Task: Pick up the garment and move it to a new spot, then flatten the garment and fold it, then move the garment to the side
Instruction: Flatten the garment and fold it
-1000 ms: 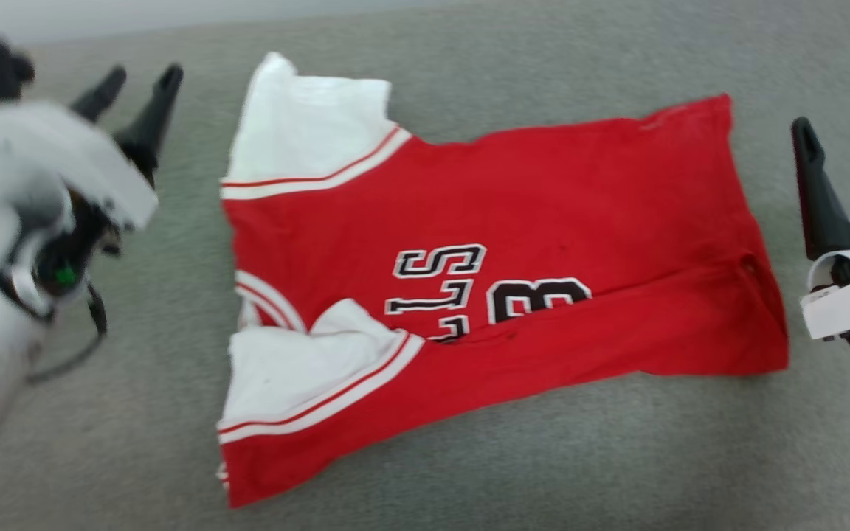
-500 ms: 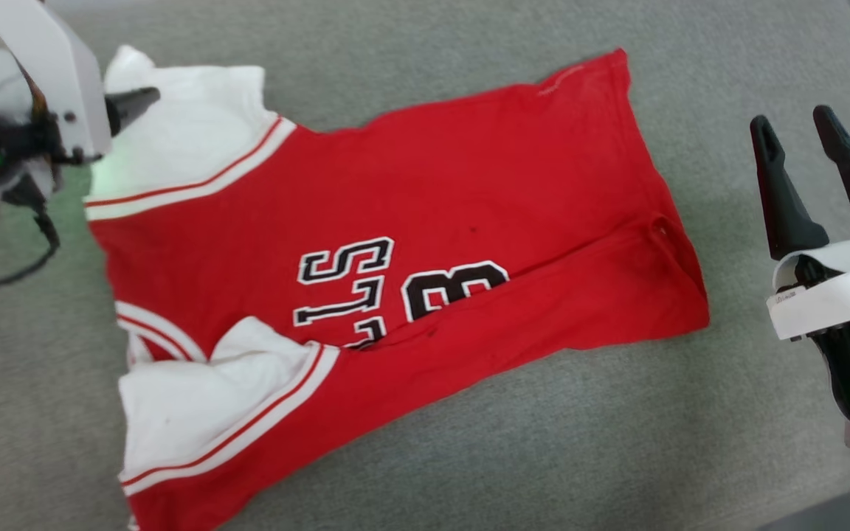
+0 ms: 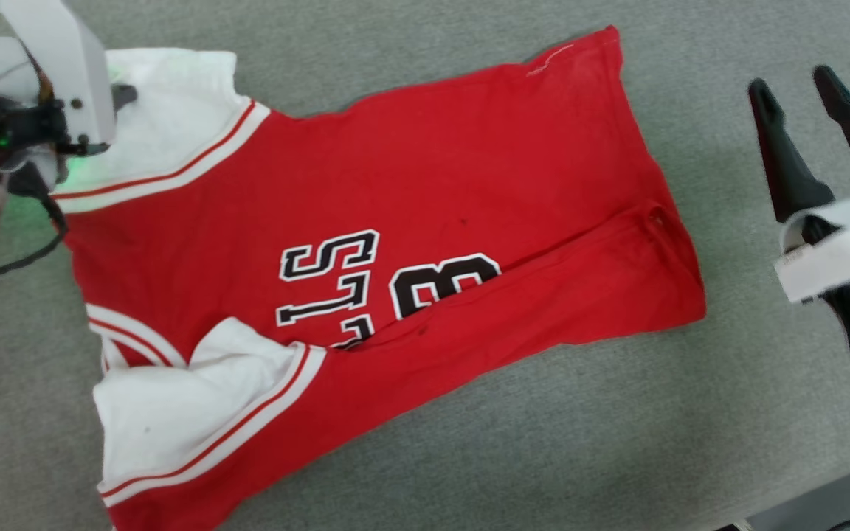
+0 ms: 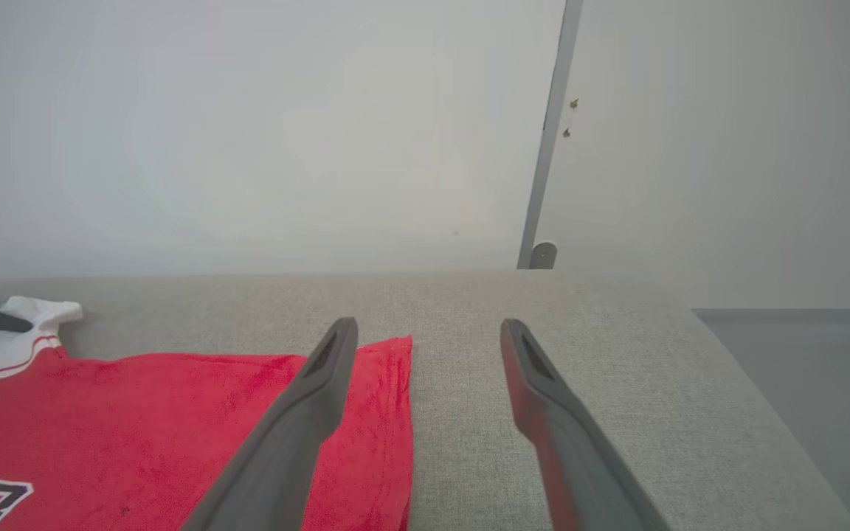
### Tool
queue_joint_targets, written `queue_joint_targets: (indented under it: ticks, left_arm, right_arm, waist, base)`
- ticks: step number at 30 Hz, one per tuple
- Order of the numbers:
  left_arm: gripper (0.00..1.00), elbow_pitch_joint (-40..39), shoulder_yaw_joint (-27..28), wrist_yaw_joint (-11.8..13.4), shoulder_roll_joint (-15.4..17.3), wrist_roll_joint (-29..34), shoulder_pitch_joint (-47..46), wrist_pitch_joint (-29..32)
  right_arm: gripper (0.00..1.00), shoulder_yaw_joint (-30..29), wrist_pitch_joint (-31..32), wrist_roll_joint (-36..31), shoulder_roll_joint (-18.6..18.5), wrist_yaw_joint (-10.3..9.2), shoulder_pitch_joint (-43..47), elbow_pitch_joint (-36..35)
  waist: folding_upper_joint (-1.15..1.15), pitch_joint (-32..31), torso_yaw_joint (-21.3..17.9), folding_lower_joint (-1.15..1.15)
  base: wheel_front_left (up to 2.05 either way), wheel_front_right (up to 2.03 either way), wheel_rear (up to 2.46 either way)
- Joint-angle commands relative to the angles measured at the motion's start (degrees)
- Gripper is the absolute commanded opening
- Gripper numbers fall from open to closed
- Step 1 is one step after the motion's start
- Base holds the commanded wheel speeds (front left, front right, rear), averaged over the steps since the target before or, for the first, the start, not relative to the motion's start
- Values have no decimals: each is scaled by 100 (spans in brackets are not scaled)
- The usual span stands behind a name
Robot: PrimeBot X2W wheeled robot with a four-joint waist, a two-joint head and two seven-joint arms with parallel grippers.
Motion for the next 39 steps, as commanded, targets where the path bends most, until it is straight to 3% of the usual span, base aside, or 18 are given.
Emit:
queue_joint_targets:
  ticks: [1, 6, 12, 17, 24, 25, 26, 27, 32, 39]
  left_arm:
    - [0, 30, -19, -48, -89, -37, 18, 3]
    - [0, 23, -43, -114, -262, -31, -160, -49]
    - [0, -54, -84, -151, -505, 6, -489, -126]
    - [0, -61, -127, -161, -702, 23, -711, -215]
    - [0, -230, -266, -153, -846, -41, -704, -344]
    - [0, -254, -286, -153, -846, -66, -690, -370]
    - [0, -271, -302, -154, -838, -84, -679, -385]
    - [0, -291, -317, -154, -829, -101, -669, -414]
    - [0, -451, -355, -155, -800, -233, -586, -651]
    - [0, -990, -324, -157, -758, -601, -300, -1304]
  right_arm:
    - [100, 140, 272, 74, -82, -2, -200, 91]
    - [100, 702, 1447, 221, -502, -3, -1113, 670]
    - [100, 1341, 2584, 459, -806, -4, -2414, 1897]
    - [100, 1857, 3049, 645, -862, -4, -3224, 2867]
    - [100, 2501, 3386, 890, -738, -3, -3709, 3817]
    - [89, 2590, 3429, 945, -702, -2, -3710, 3914]
    - [14, 2685, 3494, 1020, -678, 1, -3714, 3988]
    - [0, 2776, 3539, 1084, -645, 2, -3717, 4041]
    - [0, 2950, 3390, 1448, -740, 1, -3752, 4178]
    - [0, 2986, 2562, 1862, -1177, 0, -3579, 3952]
  waist:
    - [0, -4, 71, 0]
    - [0, 101, 301, 0]
    - [0, 443, 669, 0]
    - [0, 679, 917, 0]
    - [0, 821, 1101, 0]
    - [0, 825, 1115, 0]
    - [0, 827, 1126, 0]
    - [0, 825, 1133, 0]
    - [0, 705, 1192, 0]
    - [0, 81, 1423, 0]
  base:
    - [0, 0, 0]
    - [0, 0, 0]
    - [0, 0, 0]
    - [0, 0, 0]
    - [0, 0, 0]
    - [0, 0, 0]
    - [0, 0, 0]
    - [0, 0, 0]
    - [0, 0, 0]
    - [0, 0, 0]
